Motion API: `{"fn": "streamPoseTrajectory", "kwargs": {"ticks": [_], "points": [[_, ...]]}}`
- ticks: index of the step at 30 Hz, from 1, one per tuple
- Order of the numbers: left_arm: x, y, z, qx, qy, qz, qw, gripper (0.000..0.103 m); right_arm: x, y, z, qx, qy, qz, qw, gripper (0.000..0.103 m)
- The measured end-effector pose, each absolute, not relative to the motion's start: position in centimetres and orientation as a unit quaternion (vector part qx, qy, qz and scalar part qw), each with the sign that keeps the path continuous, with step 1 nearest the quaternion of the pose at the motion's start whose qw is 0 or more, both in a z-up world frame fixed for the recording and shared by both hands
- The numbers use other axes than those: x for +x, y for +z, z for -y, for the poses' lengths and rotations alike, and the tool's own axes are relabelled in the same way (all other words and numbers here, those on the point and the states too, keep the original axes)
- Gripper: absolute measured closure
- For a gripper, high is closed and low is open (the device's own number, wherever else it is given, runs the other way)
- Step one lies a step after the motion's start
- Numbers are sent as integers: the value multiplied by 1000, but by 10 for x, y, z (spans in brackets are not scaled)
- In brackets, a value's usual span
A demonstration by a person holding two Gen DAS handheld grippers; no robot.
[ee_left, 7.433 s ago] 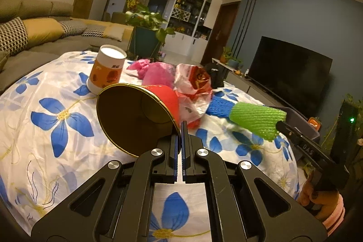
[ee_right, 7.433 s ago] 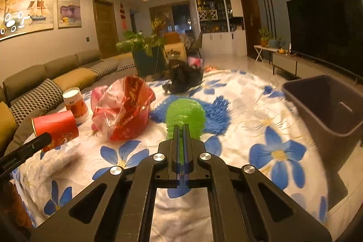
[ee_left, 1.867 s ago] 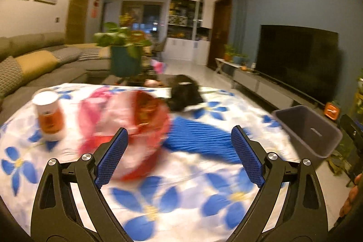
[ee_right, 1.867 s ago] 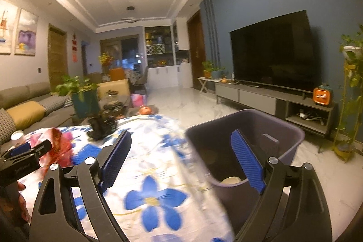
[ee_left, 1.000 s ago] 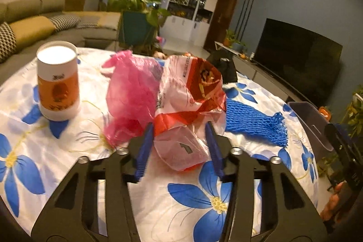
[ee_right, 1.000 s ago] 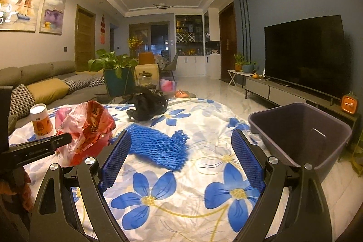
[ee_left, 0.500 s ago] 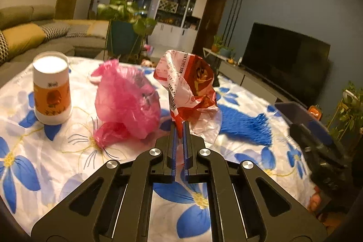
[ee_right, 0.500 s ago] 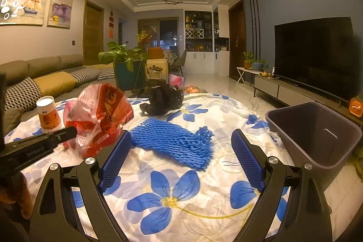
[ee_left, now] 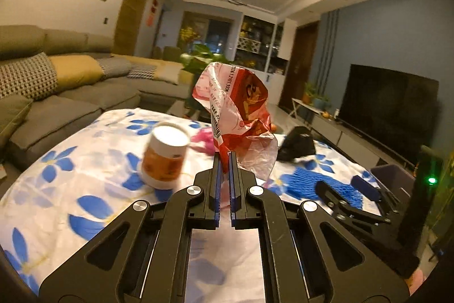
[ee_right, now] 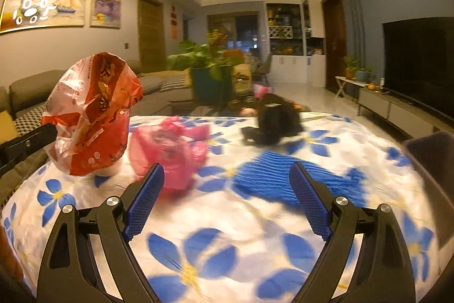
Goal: Collect trash
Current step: 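Grasp the pink plastic bag with the right tool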
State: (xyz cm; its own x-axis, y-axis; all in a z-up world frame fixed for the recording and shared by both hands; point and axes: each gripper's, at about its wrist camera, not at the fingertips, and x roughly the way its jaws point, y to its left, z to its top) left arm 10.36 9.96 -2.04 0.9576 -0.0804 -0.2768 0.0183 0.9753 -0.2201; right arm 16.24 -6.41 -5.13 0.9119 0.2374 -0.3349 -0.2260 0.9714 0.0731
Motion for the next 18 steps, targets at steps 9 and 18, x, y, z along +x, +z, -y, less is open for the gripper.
{"fn": "streamPoseTrajectory", "kwargs": {"ticks": [9,18], "points": [[89,-8,-132,-118,9,-115,986,99,201,-48,1,-18,156,-185,970,16],[94,-6,-151,-127,26,-115,985,99,234,-64,-22,-43,159,-244,956,58]]}}
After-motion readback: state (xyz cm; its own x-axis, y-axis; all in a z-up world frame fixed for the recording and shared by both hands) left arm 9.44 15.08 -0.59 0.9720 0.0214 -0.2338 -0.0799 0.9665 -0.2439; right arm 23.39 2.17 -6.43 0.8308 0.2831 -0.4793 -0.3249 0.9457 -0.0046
